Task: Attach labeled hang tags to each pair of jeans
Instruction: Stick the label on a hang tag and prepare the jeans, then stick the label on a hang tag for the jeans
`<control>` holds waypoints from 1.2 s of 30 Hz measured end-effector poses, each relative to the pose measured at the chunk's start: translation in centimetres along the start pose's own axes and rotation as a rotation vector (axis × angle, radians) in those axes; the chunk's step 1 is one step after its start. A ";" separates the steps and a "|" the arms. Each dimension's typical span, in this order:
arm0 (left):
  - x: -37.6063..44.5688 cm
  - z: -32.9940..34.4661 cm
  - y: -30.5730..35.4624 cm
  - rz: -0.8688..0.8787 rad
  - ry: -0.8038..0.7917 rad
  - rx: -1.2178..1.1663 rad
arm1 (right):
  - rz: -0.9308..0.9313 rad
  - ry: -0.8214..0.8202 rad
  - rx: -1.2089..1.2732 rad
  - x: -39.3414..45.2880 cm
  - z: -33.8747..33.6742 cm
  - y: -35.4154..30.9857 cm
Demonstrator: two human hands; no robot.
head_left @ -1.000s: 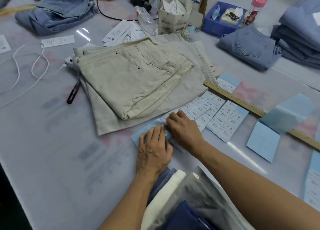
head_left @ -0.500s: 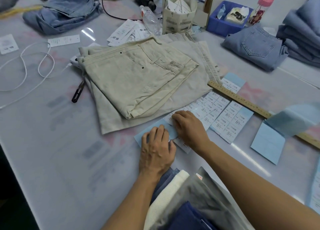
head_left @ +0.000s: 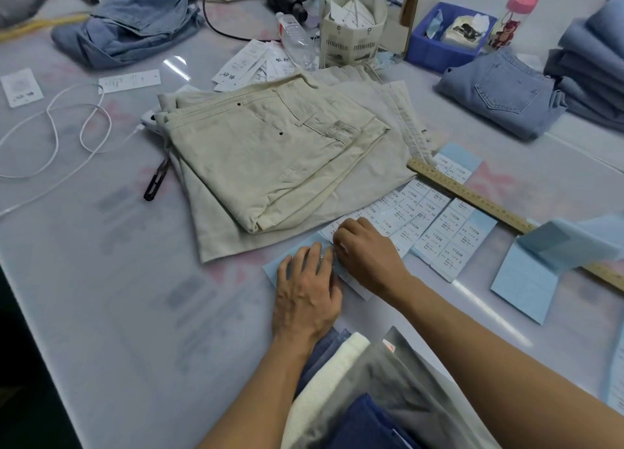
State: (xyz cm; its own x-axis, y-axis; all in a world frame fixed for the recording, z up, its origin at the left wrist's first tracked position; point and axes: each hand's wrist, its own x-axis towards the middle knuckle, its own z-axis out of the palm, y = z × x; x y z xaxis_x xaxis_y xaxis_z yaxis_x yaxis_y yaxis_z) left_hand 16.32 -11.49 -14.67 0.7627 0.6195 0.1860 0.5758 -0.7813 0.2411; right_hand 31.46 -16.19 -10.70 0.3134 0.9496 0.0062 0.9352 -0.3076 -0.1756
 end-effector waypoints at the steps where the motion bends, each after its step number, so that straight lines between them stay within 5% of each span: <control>1: 0.0 0.0 0.0 -0.002 0.000 -0.004 | 0.027 0.000 0.018 0.1 0.1 -0.1; 8: 0.0 0.3 -0.1 -0.022 -0.010 -0.024 | 0.254 0.047 0.392 1.9 -0.4 -0.2; 16: -0.1 0.5 -0.3 -0.003 -0.021 0.009 | 0.728 0.333 1.287 -0.8 -7.3 6.4; 24: -0.5 -1.1 0.0 0.150 0.084 -0.164 | 0.693 0.488 0.941 -19.3 -23.1 7.1; 29: -0.9 -5.6 2.1 -0.126 0.253 -0.479 | 0.657 0.614 0.902 -35.1 -30.3 0.5; 33: -5.5 -15.3 12.2 0.045 0.045 -0.843 | 0.657 0.712 0.742 -43.7 -31.3 -5.1; 36: -12.4 -22.1 20.3 0.224 -0.355 -1.161 | 0.584 0.764 0.473 -47.1 -30.7 -9.0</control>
State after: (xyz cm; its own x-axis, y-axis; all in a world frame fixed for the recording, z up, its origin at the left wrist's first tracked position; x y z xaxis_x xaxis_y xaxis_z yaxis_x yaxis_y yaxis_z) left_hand 12.06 -33.28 8.94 0.9529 0.2839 0.1067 -0.0424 -0.2238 0.9737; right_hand 13.35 -59.99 20.86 0.8653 0.3231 0.3833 0.4995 -0.4913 -0.7135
